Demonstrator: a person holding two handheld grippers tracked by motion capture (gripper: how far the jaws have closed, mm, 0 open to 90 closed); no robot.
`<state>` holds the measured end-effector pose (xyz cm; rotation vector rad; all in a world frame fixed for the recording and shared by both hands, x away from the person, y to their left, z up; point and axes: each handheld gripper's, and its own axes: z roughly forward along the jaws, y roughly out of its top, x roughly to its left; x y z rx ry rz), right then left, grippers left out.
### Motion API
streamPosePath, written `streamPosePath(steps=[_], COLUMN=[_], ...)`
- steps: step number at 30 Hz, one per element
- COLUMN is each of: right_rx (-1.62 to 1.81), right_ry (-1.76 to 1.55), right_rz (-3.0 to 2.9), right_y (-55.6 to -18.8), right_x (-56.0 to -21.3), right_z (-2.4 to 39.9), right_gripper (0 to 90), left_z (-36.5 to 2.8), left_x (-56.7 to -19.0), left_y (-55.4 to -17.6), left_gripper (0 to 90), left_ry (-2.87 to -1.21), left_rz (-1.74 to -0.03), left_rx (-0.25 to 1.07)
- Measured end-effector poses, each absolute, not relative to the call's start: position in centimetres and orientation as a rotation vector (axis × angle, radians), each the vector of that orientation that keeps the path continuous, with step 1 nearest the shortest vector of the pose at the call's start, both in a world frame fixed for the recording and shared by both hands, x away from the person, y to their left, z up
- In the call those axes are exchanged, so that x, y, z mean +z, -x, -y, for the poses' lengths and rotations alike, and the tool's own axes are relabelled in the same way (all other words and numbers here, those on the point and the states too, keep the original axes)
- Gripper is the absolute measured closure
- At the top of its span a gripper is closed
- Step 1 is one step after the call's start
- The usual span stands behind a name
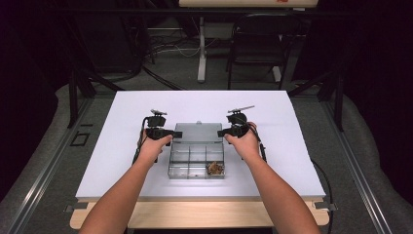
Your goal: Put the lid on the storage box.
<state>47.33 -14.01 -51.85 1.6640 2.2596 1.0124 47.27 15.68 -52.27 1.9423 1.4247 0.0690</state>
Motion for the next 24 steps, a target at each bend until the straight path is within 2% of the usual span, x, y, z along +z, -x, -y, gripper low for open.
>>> streamPosePath(steps=[24], right_rx=[1.024], right_ry=[-1.748], right_rz=[-2.260], right_y=[-48.2], right_x=[-52.6], right_z=[12.7], right_gripper=[52.5], left_z=[-15.3], left_x=[-53.3], left_y=[-48.6], left_gripper=[44.9], left_ry=[-1.932], left_rz=[-1.470], left_rx=[0.009])
